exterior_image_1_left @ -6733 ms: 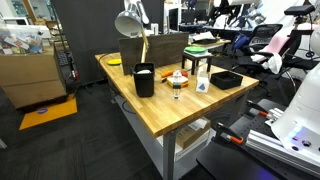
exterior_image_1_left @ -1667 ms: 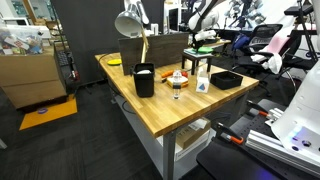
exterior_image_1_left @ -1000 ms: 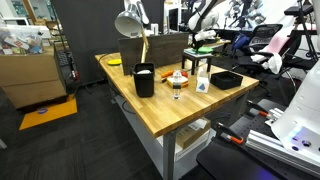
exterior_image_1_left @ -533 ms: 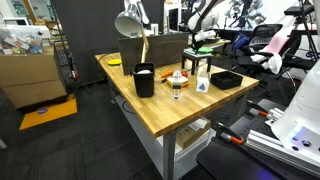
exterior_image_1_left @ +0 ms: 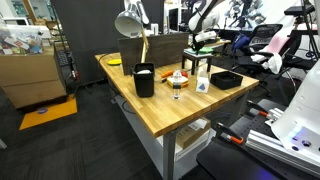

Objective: Get the green plate

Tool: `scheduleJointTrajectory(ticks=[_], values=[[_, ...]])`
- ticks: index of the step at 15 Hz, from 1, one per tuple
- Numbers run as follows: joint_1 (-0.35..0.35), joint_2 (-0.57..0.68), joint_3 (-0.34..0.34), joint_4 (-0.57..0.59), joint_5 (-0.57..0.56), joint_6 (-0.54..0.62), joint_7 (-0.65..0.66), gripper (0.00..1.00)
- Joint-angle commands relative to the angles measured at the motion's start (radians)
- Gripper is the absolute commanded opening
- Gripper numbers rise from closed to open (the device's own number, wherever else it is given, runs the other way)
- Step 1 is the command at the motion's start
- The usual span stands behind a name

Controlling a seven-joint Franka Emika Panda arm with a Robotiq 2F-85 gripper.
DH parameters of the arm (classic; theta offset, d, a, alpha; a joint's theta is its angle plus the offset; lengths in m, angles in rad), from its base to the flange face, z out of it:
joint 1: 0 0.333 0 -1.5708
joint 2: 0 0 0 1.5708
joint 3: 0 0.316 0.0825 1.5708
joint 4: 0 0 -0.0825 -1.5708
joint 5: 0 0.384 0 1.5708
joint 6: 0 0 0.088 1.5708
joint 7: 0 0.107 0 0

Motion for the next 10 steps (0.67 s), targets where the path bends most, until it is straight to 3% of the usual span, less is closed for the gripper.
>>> scheduleJointTrajectory(ticks=[1,10], values=[[0.002,-0.018,-0.006,-0.035,0.006,-0.006,-0.016,0.0],[0.002,-0.031,-0.008,-0.051,0.004,-0.007,-0.017,0.0]])
